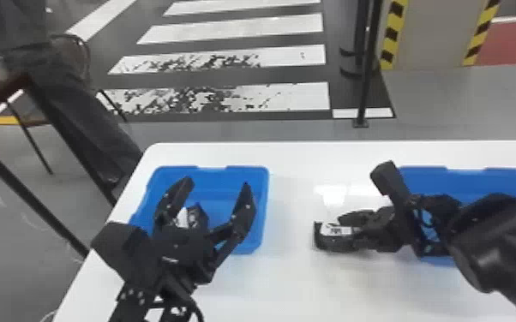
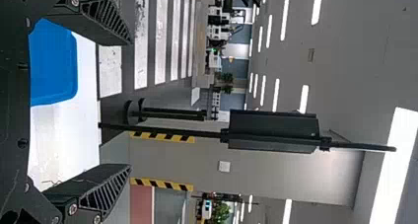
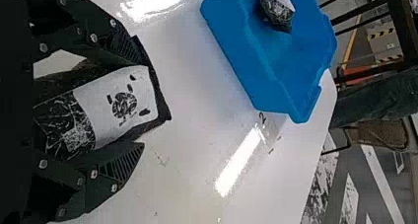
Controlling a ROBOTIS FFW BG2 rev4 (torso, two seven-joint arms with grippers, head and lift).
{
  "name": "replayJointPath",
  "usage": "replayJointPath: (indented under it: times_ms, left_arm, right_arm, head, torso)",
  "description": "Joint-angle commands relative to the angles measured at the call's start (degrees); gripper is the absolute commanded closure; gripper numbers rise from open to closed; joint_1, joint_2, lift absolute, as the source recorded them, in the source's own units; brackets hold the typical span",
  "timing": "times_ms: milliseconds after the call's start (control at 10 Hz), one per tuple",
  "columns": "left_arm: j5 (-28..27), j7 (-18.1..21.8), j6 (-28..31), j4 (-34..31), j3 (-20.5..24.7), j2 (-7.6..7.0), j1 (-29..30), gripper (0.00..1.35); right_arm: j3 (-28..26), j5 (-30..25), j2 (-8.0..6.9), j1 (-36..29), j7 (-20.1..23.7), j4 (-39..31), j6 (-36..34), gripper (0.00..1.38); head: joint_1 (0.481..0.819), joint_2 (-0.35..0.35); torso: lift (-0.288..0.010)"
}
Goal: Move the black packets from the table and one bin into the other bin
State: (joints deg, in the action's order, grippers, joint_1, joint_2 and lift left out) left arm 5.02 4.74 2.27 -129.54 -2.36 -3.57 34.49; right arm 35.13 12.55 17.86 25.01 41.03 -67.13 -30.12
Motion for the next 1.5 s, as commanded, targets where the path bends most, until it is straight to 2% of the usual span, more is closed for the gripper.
replayJointPath:
  times_ms: [0,200,400,500,600,800,900,1100,1200,1300,1400]
  left_arm:
    - [0.01,0.0,-0.17,0.24,0.08,0.06,-0.18,0.15]
    - [0.24,0.0,-0.59,0.38,0.31,0.06,0.1,0.15]
    - [0.35,0.0,-1.15,0.24,0.65,0.06,0.52,0.15]
    - [0.35,0.0,-1.29,0.24,0.99,0.06,0.8,0.15]
    - [0.35,0.0,-1.86,0.24,1.11,0.06,1.08,0.15]
    - [-0.1,0.0,-3.26,0.24,1.33,0.15,1.65,0.15]
    - [0.01,0.0,-3.26,0.24,1.45,0.15,1.79,0.15]
    - [0.12,0.0,-3.4,0.24,1.79,0.23,2.07,0.15]
    - [0.12,0.0,-3.4,0.24,1.79,0.23,2.07,0.15]
    - [0.12,0.0,-3.54,0.24,1.79,0.23,2.21,0.15]
    - [0.12,0.09,-3.68,0.24,1.68,0.06,2.21,0.15]
  right_arm:
    - [0.06,0.02,0.07,0.16,-0.33,0.96,-1.1,0.72]
    - [0.06,0.36,0.16,-0.54,-1.65,-0.16,-1.52,1.07]
    - [-0.4,0.7,0.51,-1.67,-2.09,-3.82,-1.52,1.07]
    - [-2.57,0.47,0.68,-2.65,-2.18,-7.05,-1.24,1.07]
    - [-7.03,-0.67,0.77,-4.62,-2.09,-11.55,-0.68,1.07]
    - [-20.74,-2.5,0.77,-10.1,-1.74,-21.4,0.87,1.07]
    - [-28.05,-6.04,0.86,-12.92,-1.12,-27.16,-1.66,1.07]
    - [-39.47,-9.92,0.68,-19.38,-1.12,-33.77,-3.21,1.07]
    - [-44.27,-11.52,0.51,-22.9,-1.12,-37.43,-4.47,1.07]
    - [-48.04,-12.78,0.07,-25.43,-1.12,-39.54,-5.74,1.07]
    - [-49.07,-12.78,0.07,-25.57,-1.12,-37.71,-5.88,1.07]
  head:
    - [0.695,0.159]
    - [0.695,0.15]
    - [0.695,0.156]
    - [0.695,0.165]
    - [0.695,0.171]
    - [0.695,0.166]
    - [0.695,0.138]
    - [0.695,0.058]
    - [0.695,-0.007]
    - [0.695,-0.059]
    - [0.695,-0.107]
  torso:
    - [-0.11]
    - [-0.11]
    - [-0.11]
    - [-0.11]
    - [-0.11]
    - [-0.11]
    - [-0.11]
    - [-0.11]
    - [-0.11]
    - [-0.11]
    - [-0.11]
